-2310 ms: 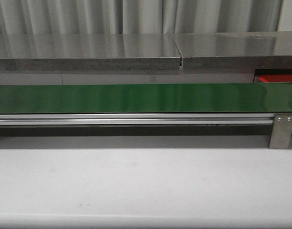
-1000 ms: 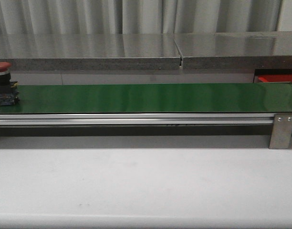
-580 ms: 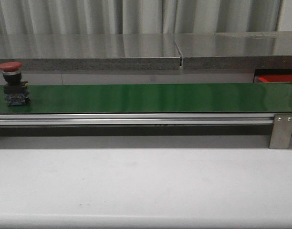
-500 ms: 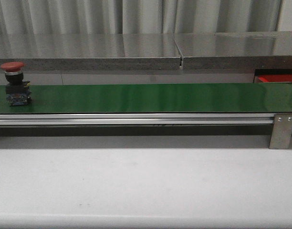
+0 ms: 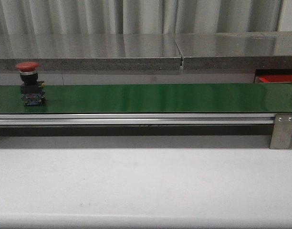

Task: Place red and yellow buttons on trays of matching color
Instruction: 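Move the left gripper to the yellow mushroom button and grasp it, then set the yellow button on the belt's start and open the left gripper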

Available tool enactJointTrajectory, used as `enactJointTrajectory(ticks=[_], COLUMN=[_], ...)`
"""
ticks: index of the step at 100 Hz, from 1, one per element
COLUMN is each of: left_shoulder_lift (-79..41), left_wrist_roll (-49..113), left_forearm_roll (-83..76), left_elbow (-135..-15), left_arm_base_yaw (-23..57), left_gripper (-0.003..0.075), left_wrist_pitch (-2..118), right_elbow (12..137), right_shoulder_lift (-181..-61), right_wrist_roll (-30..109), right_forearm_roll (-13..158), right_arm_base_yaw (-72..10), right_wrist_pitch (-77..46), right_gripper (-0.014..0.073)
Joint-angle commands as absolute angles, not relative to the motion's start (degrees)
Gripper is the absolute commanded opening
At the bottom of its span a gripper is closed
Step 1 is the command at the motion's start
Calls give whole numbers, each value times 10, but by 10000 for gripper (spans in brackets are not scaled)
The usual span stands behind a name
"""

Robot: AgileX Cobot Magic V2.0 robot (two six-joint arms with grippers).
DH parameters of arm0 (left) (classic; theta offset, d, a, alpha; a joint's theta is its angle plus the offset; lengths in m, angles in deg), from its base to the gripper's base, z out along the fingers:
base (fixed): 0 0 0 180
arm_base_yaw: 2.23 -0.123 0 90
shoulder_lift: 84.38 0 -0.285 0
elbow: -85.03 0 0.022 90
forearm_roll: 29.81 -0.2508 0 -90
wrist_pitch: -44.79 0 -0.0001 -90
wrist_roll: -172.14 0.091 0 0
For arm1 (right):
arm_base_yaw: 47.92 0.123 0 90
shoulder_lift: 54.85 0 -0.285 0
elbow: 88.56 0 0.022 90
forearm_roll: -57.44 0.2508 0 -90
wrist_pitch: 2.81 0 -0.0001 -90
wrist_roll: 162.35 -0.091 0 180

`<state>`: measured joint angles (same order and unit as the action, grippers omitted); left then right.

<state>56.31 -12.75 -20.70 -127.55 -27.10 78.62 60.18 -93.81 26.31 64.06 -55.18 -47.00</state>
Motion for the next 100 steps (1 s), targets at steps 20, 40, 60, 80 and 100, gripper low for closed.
enactJointTrajectory(ticks=[20, 40, 60, 80, 100], left_shoulder_lift=[474, 430, 381, 306, 232], left_wrist_roll=[-129, -129, -129, -129, -129], left_forearm_roll=[-203, -216, -221, -218, -216], left_elbow=[-1293, -1290, -1267, -1184, -1090], left_arm_base_yaw=[-268, -257, -245, -245, -245], left_gripper=[189, 189, 189, 190, 190], left_wrist_pitch=[793, 824, 841, 828, 803], right_elbow=[615, 615, 615, 615, 615], right_shoulder_lift=[-940, -940, -940, -940, -940], right_wrist_roll=[269, 269, 269, 269, 269], right_forearm_roll=[642, 642, 642, 642, 642], right_arm_base_yaw=[-553, -553, -553, -553, -553], right_wrist_pitch=[-431, -431, -431, -431, -431], right_gripper=[-74, -74, -74, -74, -74])
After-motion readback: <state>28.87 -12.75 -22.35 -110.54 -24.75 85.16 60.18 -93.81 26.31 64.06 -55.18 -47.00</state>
